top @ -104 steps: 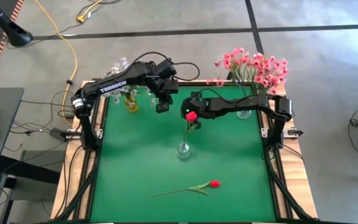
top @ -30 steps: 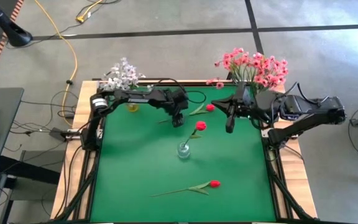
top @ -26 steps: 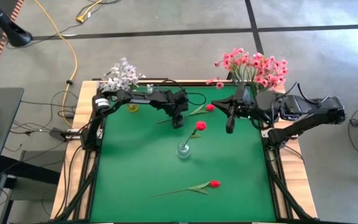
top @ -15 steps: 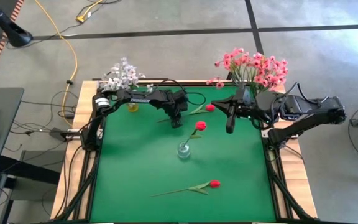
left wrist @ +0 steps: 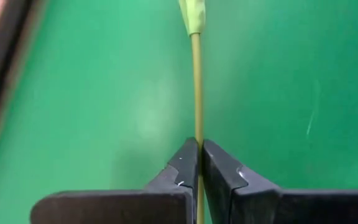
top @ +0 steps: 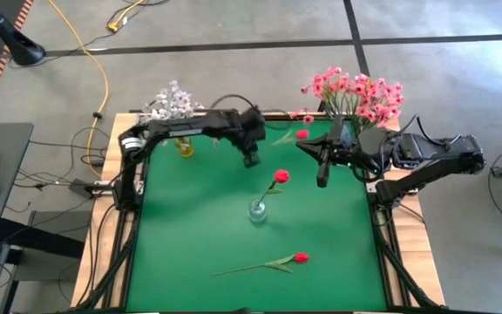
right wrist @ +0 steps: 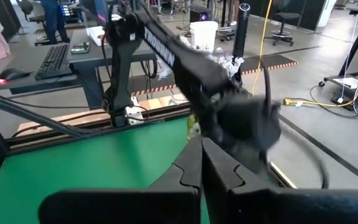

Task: Sort flowers into vase by color
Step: Put the top red flower into the bottom transparent vase

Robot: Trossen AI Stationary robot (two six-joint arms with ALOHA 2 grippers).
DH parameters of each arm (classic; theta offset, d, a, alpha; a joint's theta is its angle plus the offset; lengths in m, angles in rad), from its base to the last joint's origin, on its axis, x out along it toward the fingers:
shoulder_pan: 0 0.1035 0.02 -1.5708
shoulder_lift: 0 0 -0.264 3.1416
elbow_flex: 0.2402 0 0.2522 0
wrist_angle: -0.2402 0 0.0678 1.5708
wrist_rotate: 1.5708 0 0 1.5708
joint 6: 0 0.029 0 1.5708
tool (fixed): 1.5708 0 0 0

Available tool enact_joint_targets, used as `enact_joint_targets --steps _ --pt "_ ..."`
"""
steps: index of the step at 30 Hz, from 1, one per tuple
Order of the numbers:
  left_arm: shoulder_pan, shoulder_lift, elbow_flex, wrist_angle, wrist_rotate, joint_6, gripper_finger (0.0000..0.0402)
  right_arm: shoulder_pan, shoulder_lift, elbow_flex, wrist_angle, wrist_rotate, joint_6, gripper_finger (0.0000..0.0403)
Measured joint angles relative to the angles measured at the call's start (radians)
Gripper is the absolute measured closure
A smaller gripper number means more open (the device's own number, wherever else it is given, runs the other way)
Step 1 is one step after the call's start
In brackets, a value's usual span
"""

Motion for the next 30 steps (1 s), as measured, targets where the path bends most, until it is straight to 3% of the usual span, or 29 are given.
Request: enact_joint_targets --steps 7,12,17,25,30 --pt "0.038 -0.183 0.009 -0.050 0.000 -0.051 0.0401 0.000 0.000 0.000 -0.002 -0.003 -0.003 0.0372" --pt "0.042 -0.305 0.009 -0.086 -0.120 -0.094 0.0401 0.008 0.000 0.000 0.003 -0.004 -0.042 0.0374" --pt "0.042 -0.402 0.009 -0.012 -0.143 -0.149 0.0401 0.009 0.000 -0.001 0.007 -0.003 -0.071 0.0373" --pt "0.042 -0.536 0.008 0.177 -0.019 -0.212 0.0401 0.004 0.000 -0.001 0.009 -0.004 -0.082 0.0374" --pt "0.030 -0.655 -0.102 0.473 0.081 -0.254 0.0401 0.010 0.000 -0.001 0.014 -0.004 -0.078 0.0373"
